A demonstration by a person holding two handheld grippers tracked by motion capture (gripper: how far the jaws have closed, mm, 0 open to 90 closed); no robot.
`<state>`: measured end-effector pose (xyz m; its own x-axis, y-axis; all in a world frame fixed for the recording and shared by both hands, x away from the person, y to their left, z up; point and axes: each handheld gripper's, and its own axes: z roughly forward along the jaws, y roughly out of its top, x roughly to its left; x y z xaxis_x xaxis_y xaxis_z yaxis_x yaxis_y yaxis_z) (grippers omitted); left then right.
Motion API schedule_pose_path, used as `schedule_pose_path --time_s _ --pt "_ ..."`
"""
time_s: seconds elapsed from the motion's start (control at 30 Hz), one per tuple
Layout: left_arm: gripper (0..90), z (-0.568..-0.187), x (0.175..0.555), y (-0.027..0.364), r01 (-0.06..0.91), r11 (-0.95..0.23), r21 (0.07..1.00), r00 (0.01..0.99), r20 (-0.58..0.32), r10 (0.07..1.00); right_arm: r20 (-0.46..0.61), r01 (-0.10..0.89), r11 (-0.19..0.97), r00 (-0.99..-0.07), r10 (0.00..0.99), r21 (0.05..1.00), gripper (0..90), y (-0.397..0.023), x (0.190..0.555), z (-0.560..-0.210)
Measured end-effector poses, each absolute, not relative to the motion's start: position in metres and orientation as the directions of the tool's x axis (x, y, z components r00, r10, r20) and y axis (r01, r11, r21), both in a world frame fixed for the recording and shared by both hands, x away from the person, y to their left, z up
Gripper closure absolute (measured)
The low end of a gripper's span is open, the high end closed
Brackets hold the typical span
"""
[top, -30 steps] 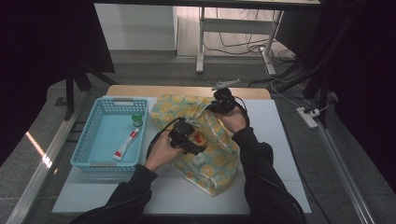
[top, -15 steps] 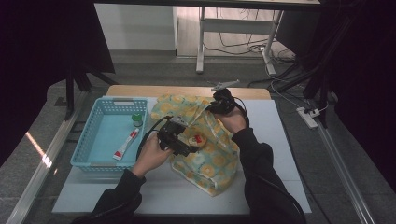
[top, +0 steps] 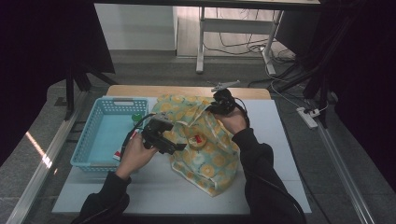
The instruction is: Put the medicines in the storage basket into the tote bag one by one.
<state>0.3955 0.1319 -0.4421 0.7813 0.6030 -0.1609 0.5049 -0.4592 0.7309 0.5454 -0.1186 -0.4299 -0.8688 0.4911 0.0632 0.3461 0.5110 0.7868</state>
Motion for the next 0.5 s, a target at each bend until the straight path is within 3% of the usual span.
schedule_pose_path --time_s 0.5 --pt "0.5 -0.443 0.386 0.191 0.539 -0.409 0.736 0.704 -0.126 0.699 0.063 0.341 0.513 -0.873 0.483 0.788 89.7 -0.118 0.543 -0.429"
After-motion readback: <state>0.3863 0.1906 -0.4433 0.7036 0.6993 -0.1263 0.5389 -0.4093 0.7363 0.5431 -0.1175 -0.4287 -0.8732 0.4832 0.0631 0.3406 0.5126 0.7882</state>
